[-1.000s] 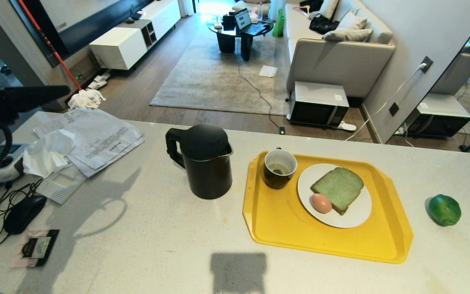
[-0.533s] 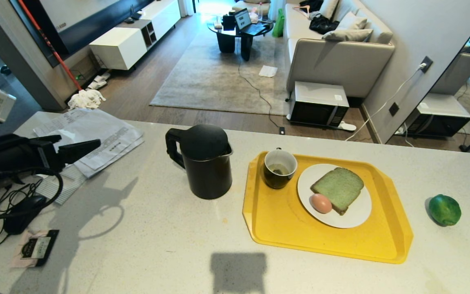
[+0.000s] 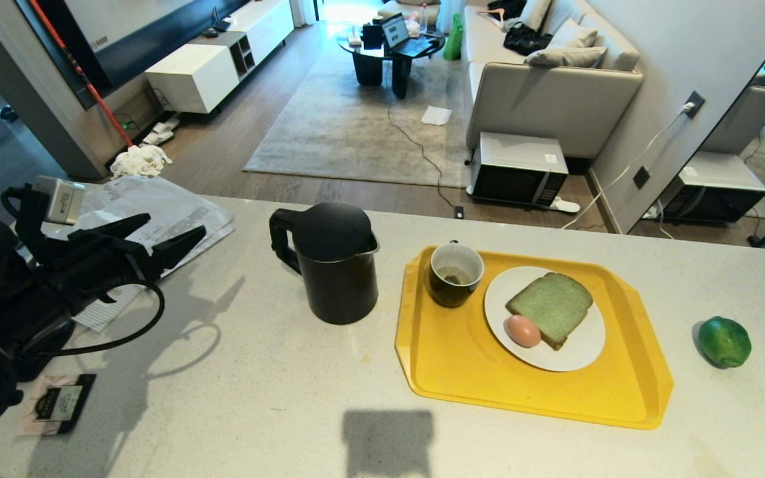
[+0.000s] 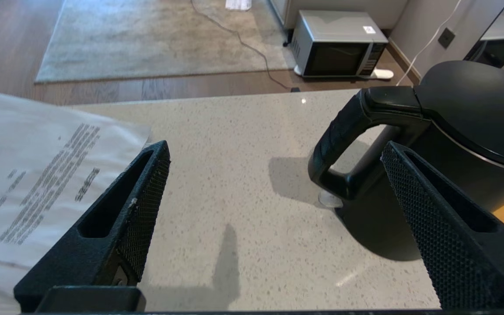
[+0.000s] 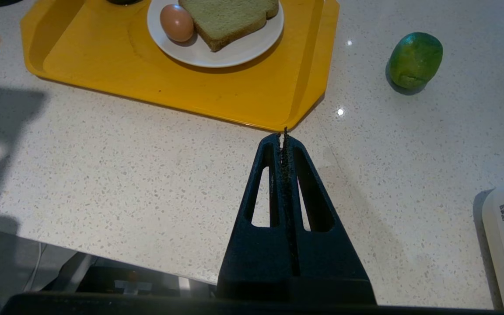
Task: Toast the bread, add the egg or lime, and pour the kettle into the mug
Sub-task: Pick up the kettle
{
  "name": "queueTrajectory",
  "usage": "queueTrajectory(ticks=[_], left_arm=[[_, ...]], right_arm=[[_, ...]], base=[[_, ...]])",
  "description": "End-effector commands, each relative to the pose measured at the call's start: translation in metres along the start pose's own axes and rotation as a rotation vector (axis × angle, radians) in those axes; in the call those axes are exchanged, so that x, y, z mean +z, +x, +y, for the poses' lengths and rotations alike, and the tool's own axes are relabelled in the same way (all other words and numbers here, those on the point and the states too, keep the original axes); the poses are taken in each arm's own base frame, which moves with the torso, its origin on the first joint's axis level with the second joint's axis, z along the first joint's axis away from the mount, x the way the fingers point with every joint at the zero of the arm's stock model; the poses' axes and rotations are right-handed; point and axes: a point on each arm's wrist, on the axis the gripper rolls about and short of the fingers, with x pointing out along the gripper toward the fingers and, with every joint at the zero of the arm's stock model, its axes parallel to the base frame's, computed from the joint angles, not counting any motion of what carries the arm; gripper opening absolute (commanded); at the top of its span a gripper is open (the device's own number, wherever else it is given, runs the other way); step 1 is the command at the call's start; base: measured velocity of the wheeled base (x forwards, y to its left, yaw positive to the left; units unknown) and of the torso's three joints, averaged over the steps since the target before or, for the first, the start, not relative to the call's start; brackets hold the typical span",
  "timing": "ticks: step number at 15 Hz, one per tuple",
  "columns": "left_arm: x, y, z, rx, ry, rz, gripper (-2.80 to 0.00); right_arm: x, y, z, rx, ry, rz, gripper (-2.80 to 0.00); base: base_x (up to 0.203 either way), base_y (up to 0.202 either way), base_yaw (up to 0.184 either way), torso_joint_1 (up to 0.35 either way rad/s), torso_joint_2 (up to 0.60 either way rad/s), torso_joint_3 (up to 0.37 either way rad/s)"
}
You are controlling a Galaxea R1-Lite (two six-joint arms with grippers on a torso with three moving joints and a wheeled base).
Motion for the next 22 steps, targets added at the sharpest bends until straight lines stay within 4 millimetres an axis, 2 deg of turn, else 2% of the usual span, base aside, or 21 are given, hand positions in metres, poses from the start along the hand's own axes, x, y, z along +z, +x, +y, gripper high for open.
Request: queueTrajectory(ticks=[1, 5, 11, 18, 22], left_arm=[[-0.011, 0.008, 0.001, -0.012, -0.002, -0.002, 0.0], [-0.025, 0.014, 0.004, -0.03, 0.004, 0.026, 0.0], [-0.069, 0.038, 0.014, -0.102, 0.062, 0.055, 0.0], [-0.071, 0.086, 0.009, -0.177, 0.14, -0.034, 0.0], [-0.074, 0.109, 0.013, -0.191, 0.147, -0.05, 0.0]], right_arm=[[0.0, 0.0, 0.0, 0.001, -0.002, 0.002, -2.8], [0.0, 0.0, 0.0, 0.001, 0.0, 0.001, -2.8], [0.0, 0.0, 0.0, 0.001, 0.0, 0.001, -2.8], [0.0, 0.0, 0.0, 0.001, 0.0, 0.002, -2.8], [0.0, 0.0, 0.0, 0.001, 0.0, 0.001, -2.8]], base=[[0.0, 0.0, 0.0, 0.0, 0.0, 0.0], [0.0, 0.0, 0.0, 0.0, 0.0, 0.0], [0.0, 0.0, 0.0, 0.0, 0.0, 0.0], [0.0, 0.0, 0.0, 0.0, 0.0, 0.0], [0.0, 0.0, 0.0, 0.0, 0.0, 0.0]])
